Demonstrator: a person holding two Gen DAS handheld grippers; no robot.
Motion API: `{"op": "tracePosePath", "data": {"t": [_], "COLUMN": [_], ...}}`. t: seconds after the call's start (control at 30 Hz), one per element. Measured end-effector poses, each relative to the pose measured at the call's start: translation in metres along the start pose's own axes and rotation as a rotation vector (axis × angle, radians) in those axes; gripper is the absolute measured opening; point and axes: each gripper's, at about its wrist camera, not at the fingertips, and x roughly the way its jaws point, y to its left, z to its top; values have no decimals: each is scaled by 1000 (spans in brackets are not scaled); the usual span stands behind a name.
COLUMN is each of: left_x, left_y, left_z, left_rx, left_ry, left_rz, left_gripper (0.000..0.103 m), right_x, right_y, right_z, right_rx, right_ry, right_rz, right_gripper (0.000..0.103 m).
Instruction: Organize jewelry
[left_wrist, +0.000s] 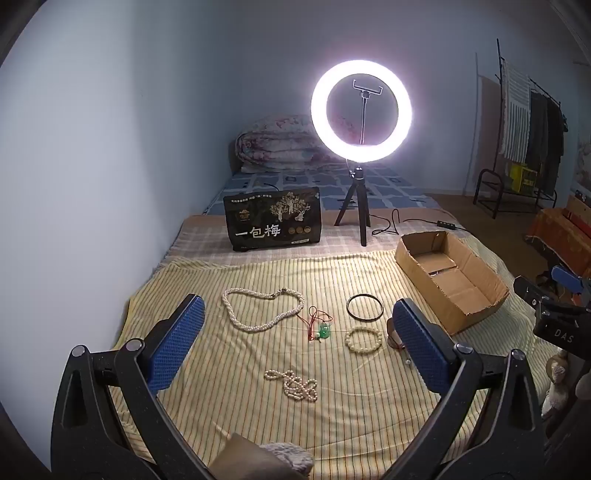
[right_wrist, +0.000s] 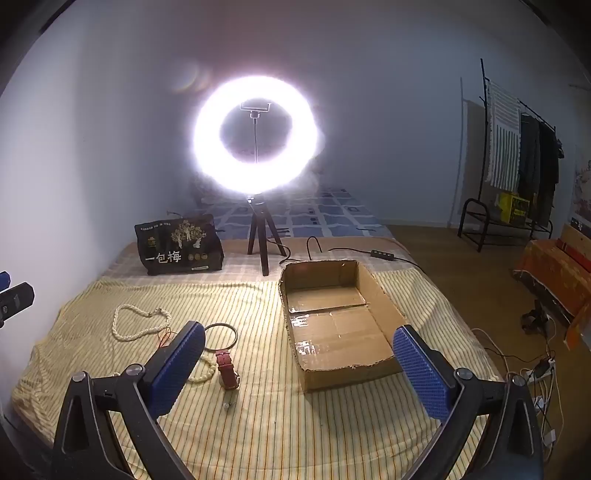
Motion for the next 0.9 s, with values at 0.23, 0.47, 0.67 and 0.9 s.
{"op": "tracePosePath", "data": {"t": [0.23, 0.47, 0.67, 0.9], "left_x": [1, -3, -5, -10], "left_y": [1, -1, 0, 3], "left_z": [2, 8, 6, 13], "left_rx": [2, 3, 1, -3], "left_ry": [0, -12, -21, -28], "left_rz": [3, 5, 6, 7], "left_gripper": [103, 103, 103, 103], "right_x": [0, 3, 4, 6], "right_y": [-1, -2, -1, -1], "right_z": [0, -1, 0, -1], "right_rx": [-4, 2, 1, 7], "right_ry": [6, 21, 25, 28], "right_rz": [-2, 4, 3, 1], "right_gripper": [103, 103, 103, 103]}}
